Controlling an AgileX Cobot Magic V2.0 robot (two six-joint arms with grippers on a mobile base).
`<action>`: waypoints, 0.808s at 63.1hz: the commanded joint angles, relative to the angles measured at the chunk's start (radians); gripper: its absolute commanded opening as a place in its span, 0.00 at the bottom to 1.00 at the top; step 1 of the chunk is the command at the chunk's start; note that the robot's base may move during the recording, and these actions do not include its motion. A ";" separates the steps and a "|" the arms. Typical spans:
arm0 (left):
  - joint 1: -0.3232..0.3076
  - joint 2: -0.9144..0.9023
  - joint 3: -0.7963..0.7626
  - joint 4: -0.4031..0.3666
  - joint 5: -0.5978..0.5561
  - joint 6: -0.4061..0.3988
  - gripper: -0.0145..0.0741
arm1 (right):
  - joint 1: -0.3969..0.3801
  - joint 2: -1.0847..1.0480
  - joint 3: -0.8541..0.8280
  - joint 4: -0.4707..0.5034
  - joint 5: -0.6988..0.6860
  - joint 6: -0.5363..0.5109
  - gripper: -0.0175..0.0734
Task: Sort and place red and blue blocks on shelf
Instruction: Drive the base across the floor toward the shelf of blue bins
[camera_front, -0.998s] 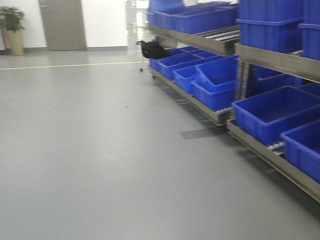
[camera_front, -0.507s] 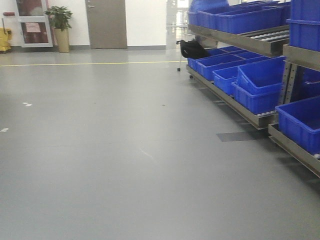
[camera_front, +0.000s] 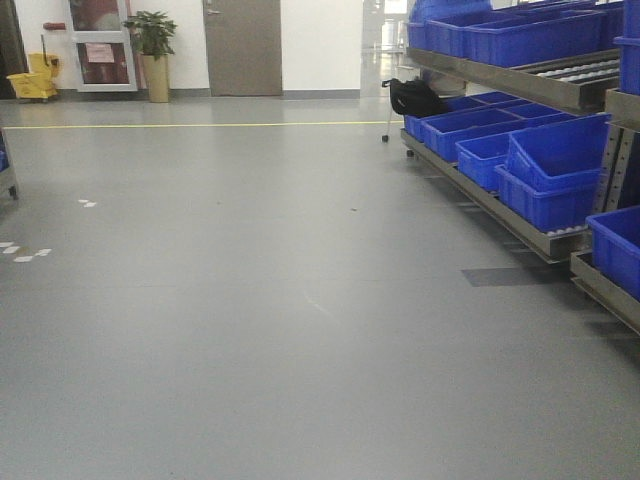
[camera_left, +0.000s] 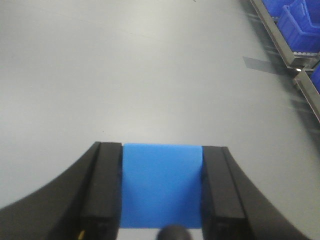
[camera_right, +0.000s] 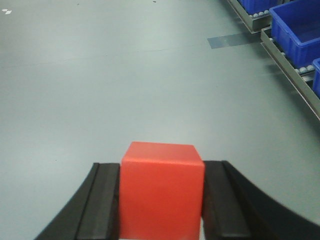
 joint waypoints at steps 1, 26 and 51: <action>0.002 -0.001 -0.028 -0.002 -0.085 -0.007 0.30 | -0.002 0.000 -0.024 -0.007 -0.077 -0.002 0.25; 0.002 -0.001 -0.028 -0.002 -0.085 -0.007 0.30 | -0.002 0.000 -0.024 -0.007 -0.077 -0.002 0.25; 0.002 -0.001 -0.028 -0.002 -0.085 -0.007 0.30 | -0.002 0.000 -0.024 -0.007 -0.077 -0.002 0.25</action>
